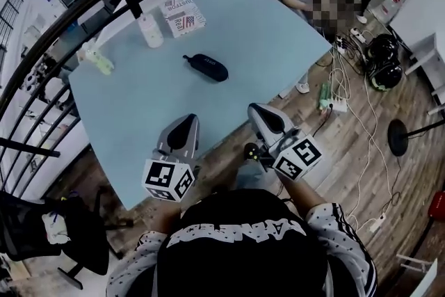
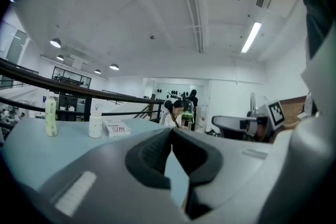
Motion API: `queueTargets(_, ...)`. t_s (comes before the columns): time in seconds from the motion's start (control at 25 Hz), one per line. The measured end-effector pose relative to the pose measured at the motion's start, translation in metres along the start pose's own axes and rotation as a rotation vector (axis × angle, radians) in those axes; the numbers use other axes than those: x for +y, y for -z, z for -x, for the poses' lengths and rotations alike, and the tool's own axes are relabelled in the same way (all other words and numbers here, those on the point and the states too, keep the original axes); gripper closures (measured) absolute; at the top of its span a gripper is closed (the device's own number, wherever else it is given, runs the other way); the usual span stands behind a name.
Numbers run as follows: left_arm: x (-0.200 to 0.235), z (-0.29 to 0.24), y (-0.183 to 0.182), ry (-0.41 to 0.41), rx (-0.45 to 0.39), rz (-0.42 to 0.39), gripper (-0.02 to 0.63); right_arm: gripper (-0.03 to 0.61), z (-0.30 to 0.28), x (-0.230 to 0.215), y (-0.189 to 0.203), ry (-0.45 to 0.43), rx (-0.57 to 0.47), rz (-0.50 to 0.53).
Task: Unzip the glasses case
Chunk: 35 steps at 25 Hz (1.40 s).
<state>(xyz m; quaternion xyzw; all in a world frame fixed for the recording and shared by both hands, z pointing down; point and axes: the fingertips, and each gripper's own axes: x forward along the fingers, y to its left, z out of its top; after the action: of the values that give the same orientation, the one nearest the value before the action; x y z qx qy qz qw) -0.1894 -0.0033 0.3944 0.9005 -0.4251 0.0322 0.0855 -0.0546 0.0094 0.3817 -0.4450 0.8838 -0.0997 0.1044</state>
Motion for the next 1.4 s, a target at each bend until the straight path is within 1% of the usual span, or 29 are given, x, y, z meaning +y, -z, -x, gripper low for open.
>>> queueTargets(0.2,0.009,-0.037,-0.005,-0.061,0.017,-0.026,0.614,0.594,-0.019,-0.047,-0.004,-0.022,-0.006,-0.032)
queueTargets(0.4,0.021,-0.068,-0.003,-0.124,0.030,-0.019,0.614,0.592,-0.038,-0.093,-0.008,-0.037,-0.010,-0.050)
queueTargets(0.6,0.031,-0.105,-0.003,-0.157,0.048,-0.014,0.614,0.592,-0.061,-0.128,-0.005,-0.070,0.006,-0.068)
queueTargets(0.8,0.030,-0.148,-0.002,-0.153,0.062,-0.022,0.614,0.592,-0.071,-0.166,-0.006,-0.070,0.012,-0.082)
queueTargets(1.04,0.032,-0.182,-0.005,-0.147,0.073,-0.031,0.614,0.591,-0.083,-0.191,-0.007,-0.074,0.030,-0.084)
queueTargets(1.4,0.041,-0.207,-0.016,-0.187,0.067,-0.038,0.614,0.581,-0.103,-0.211,-0.016,-0.122,0.043,-0.077)
